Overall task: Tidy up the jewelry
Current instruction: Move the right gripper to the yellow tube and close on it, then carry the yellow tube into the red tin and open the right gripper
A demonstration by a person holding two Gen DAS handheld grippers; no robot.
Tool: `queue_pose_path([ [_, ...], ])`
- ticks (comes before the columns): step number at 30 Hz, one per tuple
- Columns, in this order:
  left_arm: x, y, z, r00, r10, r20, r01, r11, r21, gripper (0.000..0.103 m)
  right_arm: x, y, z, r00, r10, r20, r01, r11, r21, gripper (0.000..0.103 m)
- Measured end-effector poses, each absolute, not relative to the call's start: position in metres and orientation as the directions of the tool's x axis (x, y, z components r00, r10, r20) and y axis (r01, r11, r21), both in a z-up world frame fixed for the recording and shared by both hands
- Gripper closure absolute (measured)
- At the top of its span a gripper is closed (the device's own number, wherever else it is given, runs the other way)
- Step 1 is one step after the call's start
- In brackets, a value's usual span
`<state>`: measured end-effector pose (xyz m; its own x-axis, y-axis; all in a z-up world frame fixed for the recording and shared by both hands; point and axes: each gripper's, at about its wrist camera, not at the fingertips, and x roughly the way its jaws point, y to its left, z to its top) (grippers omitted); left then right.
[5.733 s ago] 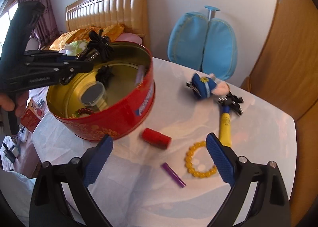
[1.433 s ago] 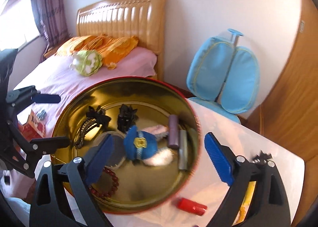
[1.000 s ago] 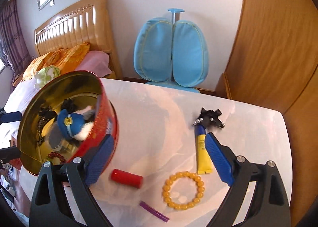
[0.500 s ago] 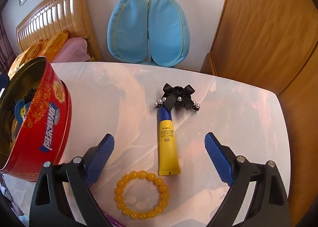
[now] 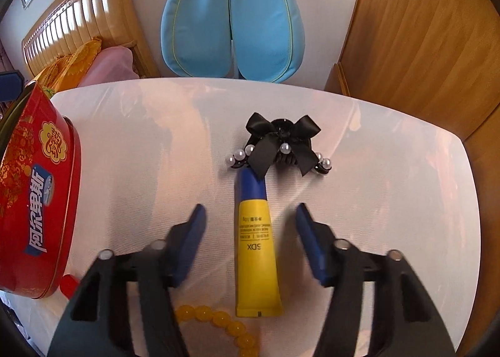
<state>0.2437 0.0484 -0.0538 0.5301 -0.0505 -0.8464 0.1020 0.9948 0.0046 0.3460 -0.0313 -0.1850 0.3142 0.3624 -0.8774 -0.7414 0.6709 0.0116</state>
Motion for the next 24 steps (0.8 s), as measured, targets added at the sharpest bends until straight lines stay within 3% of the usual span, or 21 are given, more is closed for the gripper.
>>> queue_pose_path([
  [3, 0.243, 0.048, -0.055, 0.529, -0.054, -0.847, 0.1, 0.995, -0.002, 0.008, 0.342, -0.033, -0.179, 0.317, 0.37, -0.873, -0.747, 0.665, 0.011, 0.081],
  [17, 0.217, 0.032, -0.046, 0.549, -0.075, -0.833, 0.126, 0.992, -0.007, 0.008, 0.306, -0.063, -0.133, 0.387, 0.412, -0.825, -0.75, 0.662, -0.021, 0.081],
  [24, 0.172, 0.026, -0.035, 0.575, -0.008, -0.818, 0.079, 0.996, 0.046, 0.008, 0.261, -0.069, -0.085, 0.396, 0.502, -0.769, -0.788, 0.616, -0.003, 0.081],
])
